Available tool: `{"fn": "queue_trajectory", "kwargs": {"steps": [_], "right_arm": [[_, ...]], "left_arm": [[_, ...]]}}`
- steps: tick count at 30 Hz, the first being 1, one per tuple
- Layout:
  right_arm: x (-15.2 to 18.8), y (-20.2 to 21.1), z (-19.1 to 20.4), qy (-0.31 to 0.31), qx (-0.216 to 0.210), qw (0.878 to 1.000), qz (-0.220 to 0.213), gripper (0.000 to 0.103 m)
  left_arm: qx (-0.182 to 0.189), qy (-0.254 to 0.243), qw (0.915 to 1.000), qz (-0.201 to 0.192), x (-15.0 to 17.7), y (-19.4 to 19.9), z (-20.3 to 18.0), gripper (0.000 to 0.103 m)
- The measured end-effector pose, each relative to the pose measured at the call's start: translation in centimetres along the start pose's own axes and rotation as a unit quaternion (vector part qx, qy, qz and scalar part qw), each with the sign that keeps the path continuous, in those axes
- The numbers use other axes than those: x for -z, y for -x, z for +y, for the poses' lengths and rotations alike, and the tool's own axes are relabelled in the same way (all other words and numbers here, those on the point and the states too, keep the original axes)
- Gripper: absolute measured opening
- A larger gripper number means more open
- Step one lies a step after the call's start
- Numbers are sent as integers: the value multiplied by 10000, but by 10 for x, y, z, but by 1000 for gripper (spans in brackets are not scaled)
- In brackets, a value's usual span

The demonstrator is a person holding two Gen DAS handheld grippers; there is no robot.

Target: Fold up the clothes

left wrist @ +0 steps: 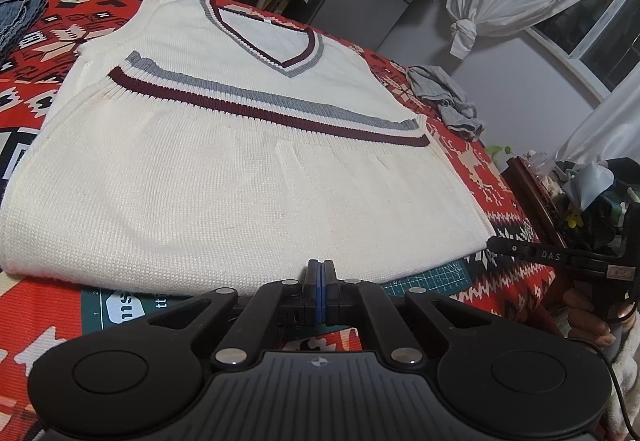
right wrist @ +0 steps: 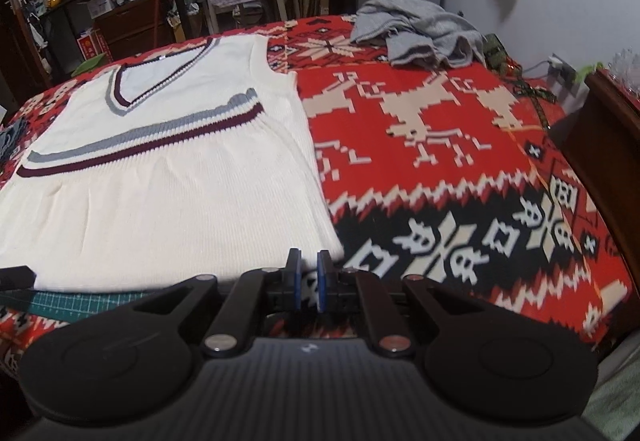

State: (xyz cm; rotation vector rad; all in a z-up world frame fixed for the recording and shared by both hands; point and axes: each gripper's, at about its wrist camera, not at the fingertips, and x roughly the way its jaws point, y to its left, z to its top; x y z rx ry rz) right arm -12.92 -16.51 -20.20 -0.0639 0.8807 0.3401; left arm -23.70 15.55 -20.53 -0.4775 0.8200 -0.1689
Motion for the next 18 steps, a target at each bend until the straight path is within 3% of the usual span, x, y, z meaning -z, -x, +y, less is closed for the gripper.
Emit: {"fn": "queue_trajectory", "kwargs": {"steps": [6, 14, 18], "right_arm": [[-3, 14, 31, 244, -302, 9990, -222, 8], [14, 6, 119, 1448, -587, 9870, -365, 8], [21, 1, 134, 1661, -606, 9837, -331, 8]], "left_arm": [[-1, -6, 10000, -9, 1, 1, -1, 3], [-24, -32, 10000, -14, 1, 1, -2, 3], [-20, 115, 9999, 40, -2, 3, 1, 2]]}}
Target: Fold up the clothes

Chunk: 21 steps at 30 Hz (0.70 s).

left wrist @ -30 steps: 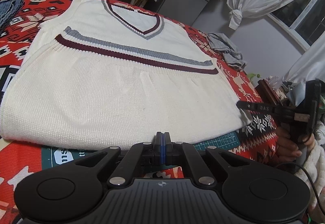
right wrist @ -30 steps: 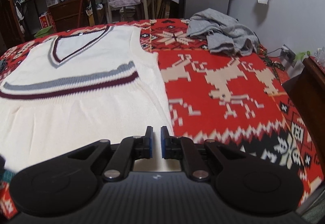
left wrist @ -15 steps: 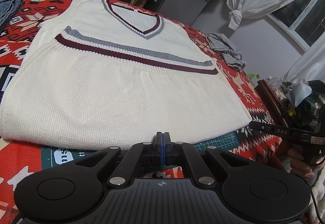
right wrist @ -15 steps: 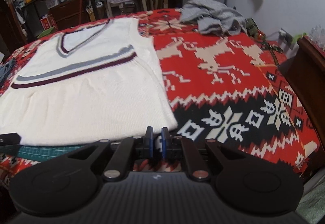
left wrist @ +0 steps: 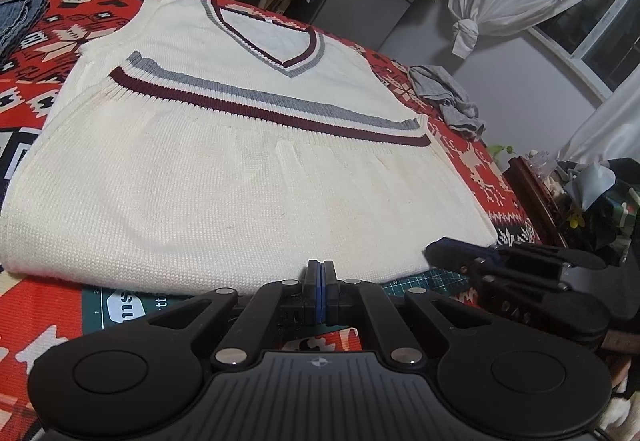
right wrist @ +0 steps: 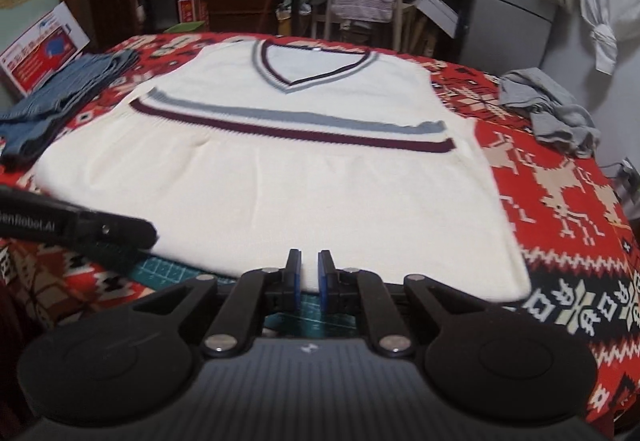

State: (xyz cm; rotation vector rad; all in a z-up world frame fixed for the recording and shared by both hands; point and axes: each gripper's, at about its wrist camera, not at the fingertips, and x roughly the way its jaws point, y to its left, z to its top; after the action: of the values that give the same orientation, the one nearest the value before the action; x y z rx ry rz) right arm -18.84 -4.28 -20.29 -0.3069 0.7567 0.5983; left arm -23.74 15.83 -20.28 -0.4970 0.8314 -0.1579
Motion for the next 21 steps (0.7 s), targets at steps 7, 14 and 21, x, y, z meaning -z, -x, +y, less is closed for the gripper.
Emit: {"fn": "queue_trajectory", "kwargs": {"steps": [7, 14, 21], "right_arm": [[2, 3, -19, -186, 44, 9998, 56, 8], [5, 2, -28, -362, 52, 9993, 83, 8], [5, 1, -31, -442, 5, 9990, 89, 8]], "left_arm": [[-293, 345, 9988, -161, -6, 10, 14, 1], [-552, 778, 9952, -220, -3, 27, 29, 1], [-773, 1775, 9800, -448, -1, 51, 65, 1]]}}
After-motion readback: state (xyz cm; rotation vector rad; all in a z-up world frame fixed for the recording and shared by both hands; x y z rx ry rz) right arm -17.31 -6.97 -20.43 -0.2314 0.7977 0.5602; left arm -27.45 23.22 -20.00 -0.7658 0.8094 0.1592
